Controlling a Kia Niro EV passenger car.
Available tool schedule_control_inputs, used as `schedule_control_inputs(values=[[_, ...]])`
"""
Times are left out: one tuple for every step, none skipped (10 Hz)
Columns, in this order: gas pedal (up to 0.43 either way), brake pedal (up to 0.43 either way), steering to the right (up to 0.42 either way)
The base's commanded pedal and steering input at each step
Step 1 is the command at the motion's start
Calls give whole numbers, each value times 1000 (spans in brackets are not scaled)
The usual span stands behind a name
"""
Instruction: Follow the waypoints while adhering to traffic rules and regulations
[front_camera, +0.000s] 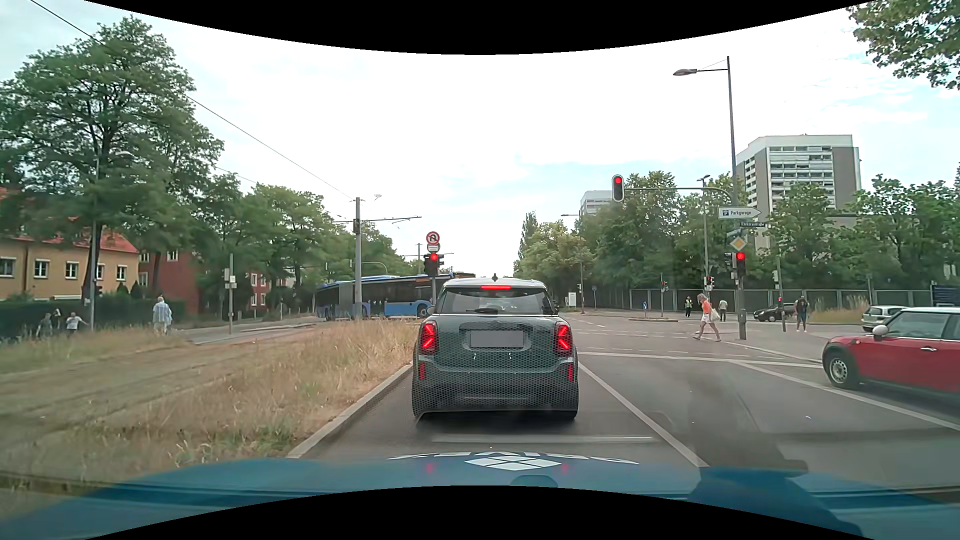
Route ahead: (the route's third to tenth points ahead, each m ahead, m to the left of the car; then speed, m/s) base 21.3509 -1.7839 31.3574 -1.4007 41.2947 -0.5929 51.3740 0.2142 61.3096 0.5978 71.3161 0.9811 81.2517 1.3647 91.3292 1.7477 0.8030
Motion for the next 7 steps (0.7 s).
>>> schedule_control_inputs(values=[[0,152,1],[0,152,1],[0,159,1],[0,159,0],[0,165,1],[0,171,1],[0,165,1]])
